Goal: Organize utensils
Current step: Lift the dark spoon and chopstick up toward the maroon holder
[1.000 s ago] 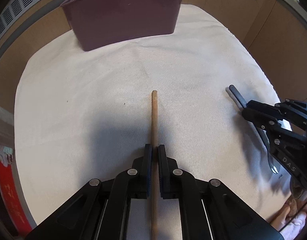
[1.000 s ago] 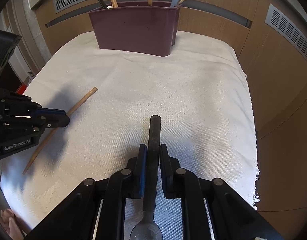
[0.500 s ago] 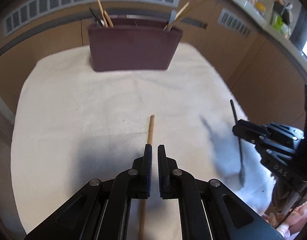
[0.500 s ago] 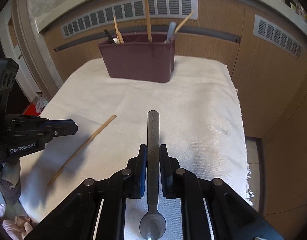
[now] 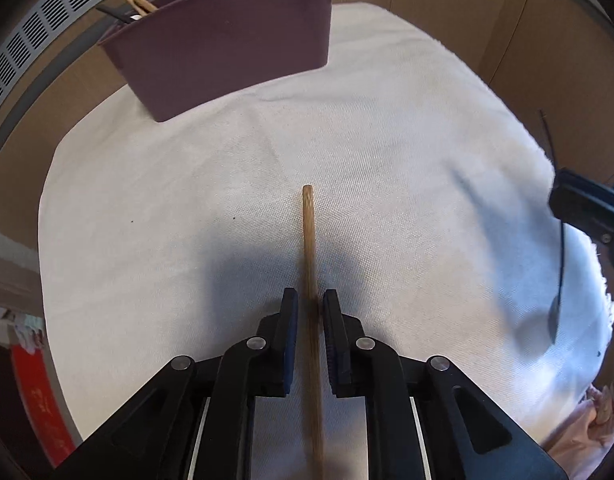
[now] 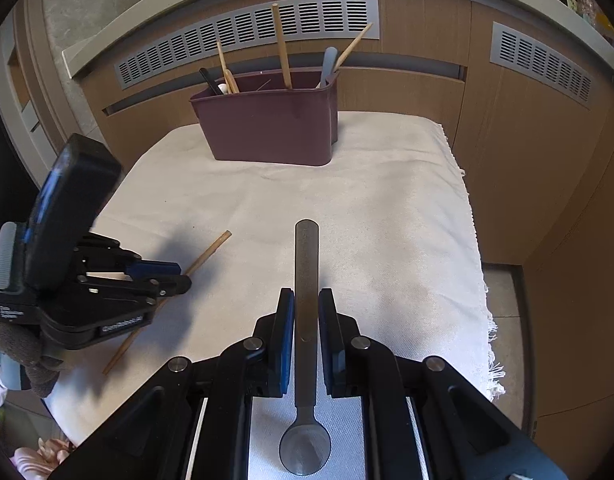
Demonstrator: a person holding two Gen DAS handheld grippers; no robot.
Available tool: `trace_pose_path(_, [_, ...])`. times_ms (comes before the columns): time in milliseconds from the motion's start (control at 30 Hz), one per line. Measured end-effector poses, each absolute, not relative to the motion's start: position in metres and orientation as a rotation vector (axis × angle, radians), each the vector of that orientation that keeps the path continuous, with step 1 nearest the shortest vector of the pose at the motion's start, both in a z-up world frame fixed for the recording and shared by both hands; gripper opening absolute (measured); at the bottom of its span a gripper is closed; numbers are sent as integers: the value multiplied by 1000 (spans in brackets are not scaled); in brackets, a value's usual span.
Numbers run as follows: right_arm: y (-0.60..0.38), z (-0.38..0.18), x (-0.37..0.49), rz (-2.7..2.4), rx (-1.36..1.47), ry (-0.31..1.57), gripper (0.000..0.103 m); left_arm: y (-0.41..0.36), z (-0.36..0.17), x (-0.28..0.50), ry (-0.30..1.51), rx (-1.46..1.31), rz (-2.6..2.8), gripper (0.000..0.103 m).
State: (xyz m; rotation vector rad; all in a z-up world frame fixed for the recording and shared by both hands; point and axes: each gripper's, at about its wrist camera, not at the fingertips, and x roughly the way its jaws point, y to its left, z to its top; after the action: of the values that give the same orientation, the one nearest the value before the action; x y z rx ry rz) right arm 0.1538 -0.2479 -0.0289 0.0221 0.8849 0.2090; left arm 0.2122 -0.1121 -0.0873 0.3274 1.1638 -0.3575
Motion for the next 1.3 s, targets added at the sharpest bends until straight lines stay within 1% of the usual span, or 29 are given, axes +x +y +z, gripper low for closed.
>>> trace_pose_path(133, [-249,-26,151,204,20,877,11,-122,-87,220,1172,344,-369,14])
trace_pose_path(233, [-252,-24,149,201,26,873,11,-124,-88,228,1185,320,-397,9])
trace_pose_path(300, [-252,-23,149,198,26,871,11,-123,-88,230,1191,317,-411,9])
trace_pose_path(433, [-252,-20,147,198,35,865,11,-119,-87,219,1144,323,-432,7])
trace_pose_path(467, [-252,-20,147,199,38,867,11,-117,-86,216,1139,307,-429,6])
trace_pose_path(667, [-250,-19,147,187,24,875,11,-101,-80,196,1101,200,-463,6])
trace_pose_path(833, [-250,-17,145,182,21,867,11,-88,-60,182,1023,122,-472,6])
trace_pose_path(1100, [-255,-9,142,179,62,843,11,-64,-7,164,849,-43,-497,6])
trace_pose_path(1300, [-255,27,135,188,57,746,9,-58,30,162,761,-58,-485,6])
